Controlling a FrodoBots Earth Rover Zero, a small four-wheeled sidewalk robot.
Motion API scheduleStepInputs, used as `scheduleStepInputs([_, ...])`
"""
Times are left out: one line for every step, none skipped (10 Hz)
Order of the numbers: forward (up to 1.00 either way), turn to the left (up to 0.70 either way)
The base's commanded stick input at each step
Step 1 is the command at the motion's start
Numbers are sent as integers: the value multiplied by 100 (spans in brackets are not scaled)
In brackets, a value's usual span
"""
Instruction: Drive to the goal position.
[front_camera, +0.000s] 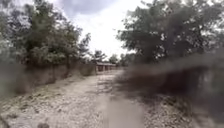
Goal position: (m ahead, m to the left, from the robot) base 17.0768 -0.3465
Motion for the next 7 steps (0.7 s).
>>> scheduleStepInputs([70,0])
scheduleStepInputs([70,0])
scheduleStepInputs([70,0])
scheduleStepInputs([70,18])
scheduleStepInputs([70,35])
scheduleStepInputs([70,35])
scheduleStepInputs([70,17])
